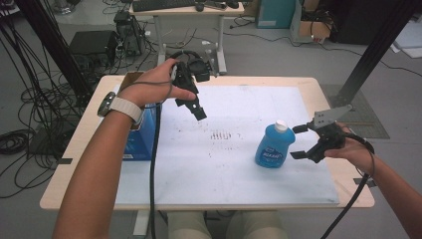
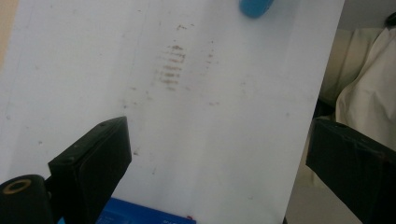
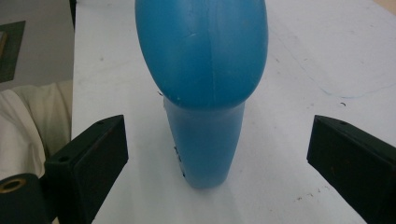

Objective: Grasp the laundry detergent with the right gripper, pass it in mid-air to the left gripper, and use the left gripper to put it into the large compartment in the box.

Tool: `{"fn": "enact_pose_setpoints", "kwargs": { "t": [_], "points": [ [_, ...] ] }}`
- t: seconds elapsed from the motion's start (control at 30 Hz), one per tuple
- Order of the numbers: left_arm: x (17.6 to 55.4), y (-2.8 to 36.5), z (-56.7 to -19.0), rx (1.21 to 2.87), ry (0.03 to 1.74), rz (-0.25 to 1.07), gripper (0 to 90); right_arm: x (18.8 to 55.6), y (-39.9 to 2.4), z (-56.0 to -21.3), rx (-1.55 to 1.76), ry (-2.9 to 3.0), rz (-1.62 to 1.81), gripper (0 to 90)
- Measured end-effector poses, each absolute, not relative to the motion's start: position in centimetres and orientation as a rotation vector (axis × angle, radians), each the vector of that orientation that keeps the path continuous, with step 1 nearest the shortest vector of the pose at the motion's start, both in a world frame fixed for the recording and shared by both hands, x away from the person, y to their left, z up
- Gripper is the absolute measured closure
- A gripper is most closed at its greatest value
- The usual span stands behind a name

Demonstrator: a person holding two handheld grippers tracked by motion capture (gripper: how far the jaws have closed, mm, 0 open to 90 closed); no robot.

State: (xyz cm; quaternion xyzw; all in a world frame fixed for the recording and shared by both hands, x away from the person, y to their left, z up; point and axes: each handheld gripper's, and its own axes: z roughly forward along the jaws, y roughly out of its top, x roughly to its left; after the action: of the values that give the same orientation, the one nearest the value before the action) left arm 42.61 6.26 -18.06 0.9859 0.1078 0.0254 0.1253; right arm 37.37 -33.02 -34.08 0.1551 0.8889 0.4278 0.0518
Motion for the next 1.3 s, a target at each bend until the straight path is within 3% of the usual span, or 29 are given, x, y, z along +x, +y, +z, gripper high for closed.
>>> {"fn": "enact_pose_setpoints", "kwargs": {
  "t": [1.3],
  "points": [
    [42.63, 6.18, -18.07, 2.876, 0.313, 0.075, 7.0, 37.29, -33.01, -34.05, 0.467, 2.702, 1.307, 5.5]
  ]
}}
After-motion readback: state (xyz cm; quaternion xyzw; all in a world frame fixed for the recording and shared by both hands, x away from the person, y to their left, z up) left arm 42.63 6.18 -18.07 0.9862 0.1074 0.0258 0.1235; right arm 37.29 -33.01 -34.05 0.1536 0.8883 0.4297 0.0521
